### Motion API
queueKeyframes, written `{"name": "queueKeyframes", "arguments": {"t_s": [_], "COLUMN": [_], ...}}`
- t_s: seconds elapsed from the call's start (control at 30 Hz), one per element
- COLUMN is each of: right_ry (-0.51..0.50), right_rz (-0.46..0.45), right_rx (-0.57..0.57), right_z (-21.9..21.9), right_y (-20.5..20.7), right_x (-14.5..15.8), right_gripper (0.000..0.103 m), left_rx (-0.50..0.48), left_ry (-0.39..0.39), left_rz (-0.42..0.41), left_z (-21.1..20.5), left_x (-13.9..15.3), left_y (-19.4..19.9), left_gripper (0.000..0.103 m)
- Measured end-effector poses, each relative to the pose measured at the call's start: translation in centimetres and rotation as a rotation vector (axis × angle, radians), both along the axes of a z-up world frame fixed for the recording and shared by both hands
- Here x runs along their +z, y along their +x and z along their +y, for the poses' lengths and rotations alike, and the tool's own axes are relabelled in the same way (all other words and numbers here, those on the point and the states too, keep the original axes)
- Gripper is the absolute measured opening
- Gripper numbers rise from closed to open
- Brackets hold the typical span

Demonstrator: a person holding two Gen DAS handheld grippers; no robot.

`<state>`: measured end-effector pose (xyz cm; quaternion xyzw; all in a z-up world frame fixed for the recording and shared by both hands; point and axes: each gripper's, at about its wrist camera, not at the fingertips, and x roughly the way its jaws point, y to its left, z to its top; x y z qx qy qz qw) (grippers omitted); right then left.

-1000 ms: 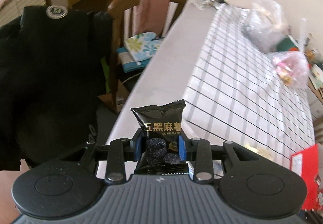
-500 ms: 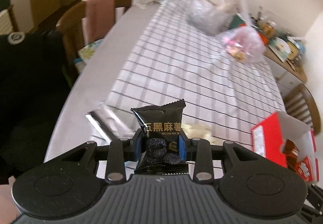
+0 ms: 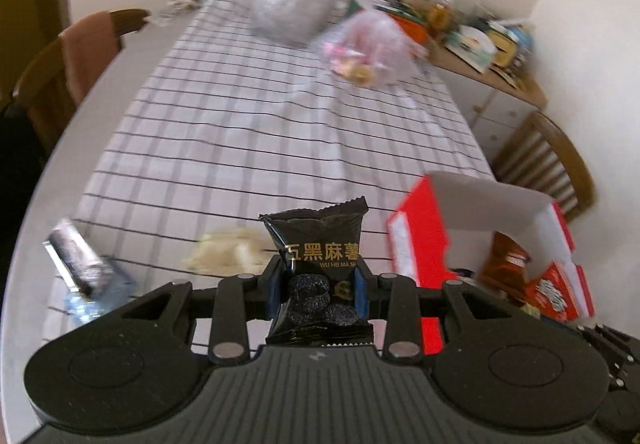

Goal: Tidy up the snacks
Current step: 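Carry the sesame packet and green yogurt cup over the red box, then lower both held snacks into the box and open both tools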

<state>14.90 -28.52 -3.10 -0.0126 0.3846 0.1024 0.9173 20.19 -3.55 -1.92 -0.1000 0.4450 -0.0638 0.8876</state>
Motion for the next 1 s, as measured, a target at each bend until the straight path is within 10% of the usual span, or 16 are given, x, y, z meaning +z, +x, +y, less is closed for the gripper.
{"name": "queueKeyframes", "arguments": {"t_s": [1.0], "right_ry": [-0.046], "right_rz": [0.099], "right_rx": [-0.054], "right_z": [-10.9], "right_y": [3.7], "right_x": [-5.0], "right_gripper": [0.032], "left_rx": [-0.335], "left_ry": [0.155], "left_rz": [0.092], "left_z": [-21.1], "left_x": [-5.8], "left_y": [3.6], "left_gripper": [0.034]}}
